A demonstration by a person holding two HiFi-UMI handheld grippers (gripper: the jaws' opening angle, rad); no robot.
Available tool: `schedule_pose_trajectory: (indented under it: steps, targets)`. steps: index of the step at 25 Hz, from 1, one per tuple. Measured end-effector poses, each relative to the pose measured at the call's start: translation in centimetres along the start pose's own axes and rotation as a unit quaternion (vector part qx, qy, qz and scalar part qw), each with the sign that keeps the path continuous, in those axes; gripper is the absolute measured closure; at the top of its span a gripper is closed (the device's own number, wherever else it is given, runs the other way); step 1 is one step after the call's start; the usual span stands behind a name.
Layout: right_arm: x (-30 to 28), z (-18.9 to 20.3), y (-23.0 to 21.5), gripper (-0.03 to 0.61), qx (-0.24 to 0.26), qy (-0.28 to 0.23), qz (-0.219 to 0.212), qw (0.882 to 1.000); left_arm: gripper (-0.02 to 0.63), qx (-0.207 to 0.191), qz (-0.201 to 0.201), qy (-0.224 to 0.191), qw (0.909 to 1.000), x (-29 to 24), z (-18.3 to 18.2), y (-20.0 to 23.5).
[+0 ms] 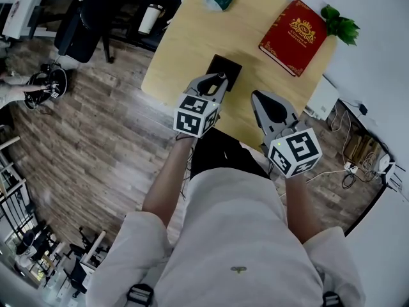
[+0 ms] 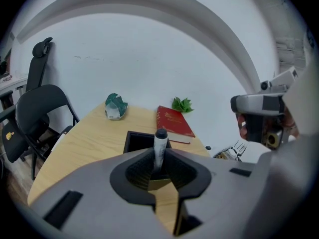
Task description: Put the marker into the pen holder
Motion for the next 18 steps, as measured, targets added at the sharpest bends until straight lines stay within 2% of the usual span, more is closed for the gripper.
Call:
schedule_pose_trajectory:
  steps: [18]
  targets:
    - [-0.09, -0.06, 0.55, 0.580, 0.001, 0.001, -0.002, 1.000, 0.549, 0.003, 0.002, 0.021, 0.9998, -0.91, 0.53, -0.51]
Point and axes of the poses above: the fingertips, and each gripper's own axes: x backward along the fingers, y to its left, z out of its underside, the point moved 4 cm from there along x, backward along the fingers, and after that the axes turned 5 degrees about -x, right-handed, at the moved point
